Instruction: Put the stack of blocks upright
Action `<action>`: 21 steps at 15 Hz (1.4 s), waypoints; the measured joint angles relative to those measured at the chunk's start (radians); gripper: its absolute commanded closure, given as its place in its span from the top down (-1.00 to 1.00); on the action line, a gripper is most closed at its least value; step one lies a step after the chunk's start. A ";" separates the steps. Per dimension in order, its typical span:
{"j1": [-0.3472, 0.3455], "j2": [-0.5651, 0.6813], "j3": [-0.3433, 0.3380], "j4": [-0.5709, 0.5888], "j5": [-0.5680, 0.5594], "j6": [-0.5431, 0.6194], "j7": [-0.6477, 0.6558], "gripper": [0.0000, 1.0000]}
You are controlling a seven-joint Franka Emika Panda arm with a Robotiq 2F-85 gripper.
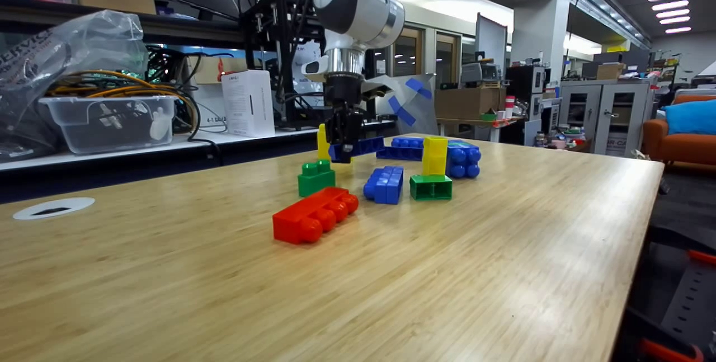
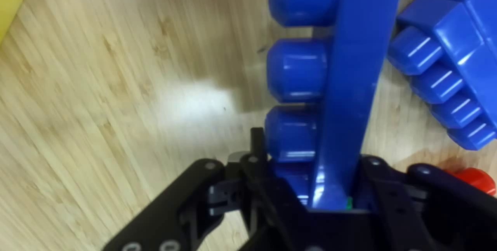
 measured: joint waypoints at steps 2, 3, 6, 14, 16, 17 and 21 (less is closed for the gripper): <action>0.002 0.002 -0.001 -0.021 -0.012 0.033 0.000 -0.64; 0.003 0.003 -0.001 -0.031 -0.017 0.046 0.000 -0.64; 0.002 0.003 -0.001 -0.050 -0.028 0.065 0.000 0.39; 0.007 -0.029 0.011 -0.075 -0.035 0.066 -0.001 1.00; 0.015 -0.074 0.017 -0.102 -0.035 0.066 0.001 1.00; 0.021 -0.105 0.020 -0.122 -0.035 0.064 0.006 1.00; 0.052 -0.285 0.023 -0.230 -0.013 0.056 0.094 1.00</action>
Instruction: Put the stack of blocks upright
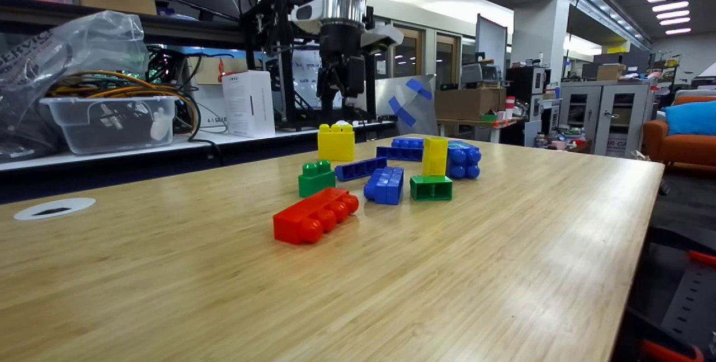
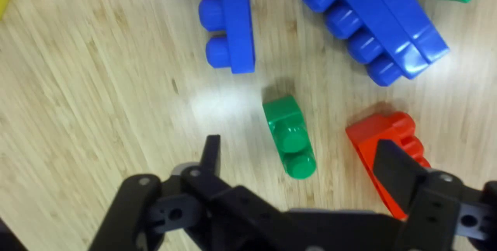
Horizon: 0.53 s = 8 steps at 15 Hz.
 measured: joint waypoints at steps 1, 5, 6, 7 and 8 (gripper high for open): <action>0.004 -0.048 0.000 -0.026 0.015 -0.005 0.035 1.00; 0.015 -0.235 -0.011 -0.146 0.039 -0.016 0.219 1.00; 0.019 -0.274 -0.018 -0.178 0.037 -0.017 0.272 1.00; 0.022 -0.311 -0.025 -0.211 0.035 -0.019 0.325 1.00; 0.025 -0.346 -0.033 -0.245 0.032 -0.022 0.376 1.00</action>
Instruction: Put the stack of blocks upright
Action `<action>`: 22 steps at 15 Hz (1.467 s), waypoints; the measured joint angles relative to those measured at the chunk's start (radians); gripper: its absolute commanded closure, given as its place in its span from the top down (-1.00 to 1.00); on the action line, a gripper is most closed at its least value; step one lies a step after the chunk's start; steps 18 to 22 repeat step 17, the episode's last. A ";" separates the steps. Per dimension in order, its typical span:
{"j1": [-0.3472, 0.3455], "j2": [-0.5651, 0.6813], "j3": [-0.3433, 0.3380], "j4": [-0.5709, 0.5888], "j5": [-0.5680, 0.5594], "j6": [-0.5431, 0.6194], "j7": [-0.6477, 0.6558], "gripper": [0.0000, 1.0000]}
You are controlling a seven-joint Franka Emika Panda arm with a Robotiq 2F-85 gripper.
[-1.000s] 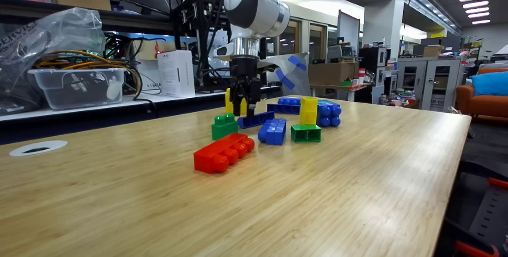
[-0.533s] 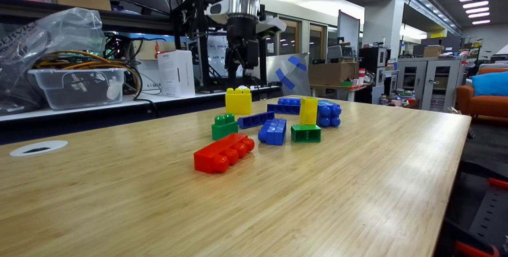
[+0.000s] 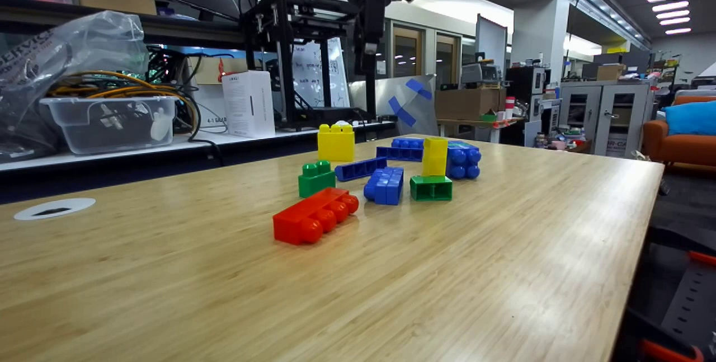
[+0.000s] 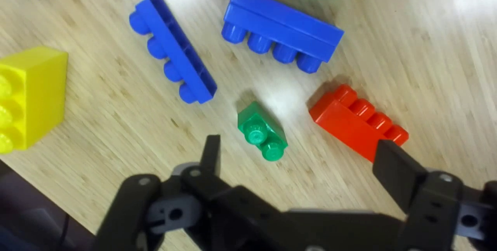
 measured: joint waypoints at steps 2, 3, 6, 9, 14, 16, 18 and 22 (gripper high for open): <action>0.003 -0.060 -0.016 -0.060 -0.010 -0.017 0.086 1.00; 0.004 -0.089 -0.025 -0.088 -0.017 -0.031 0.128 1.00; 0.006 -0.167 -0.046 -0.164 -0.027 -0.081 0.216 1.00; 0.012 -0.236 -0.070 -0.233 -0.027 -0.124 0.273 1.00; 0.027 -0.332 -0.109 -0.338 -0.027 -0.159 0.328 1.00; 0.034 -0.353 -0.113 -0.360 -0.027 -0.161 0.341 1.00; 0.037 -0.356 -0.113 -0.361 -0.027 -0.161 0.344 1.00; 0.037 -0.356 -0.113 -0.361 -0.027 -0.161 0.344 1.00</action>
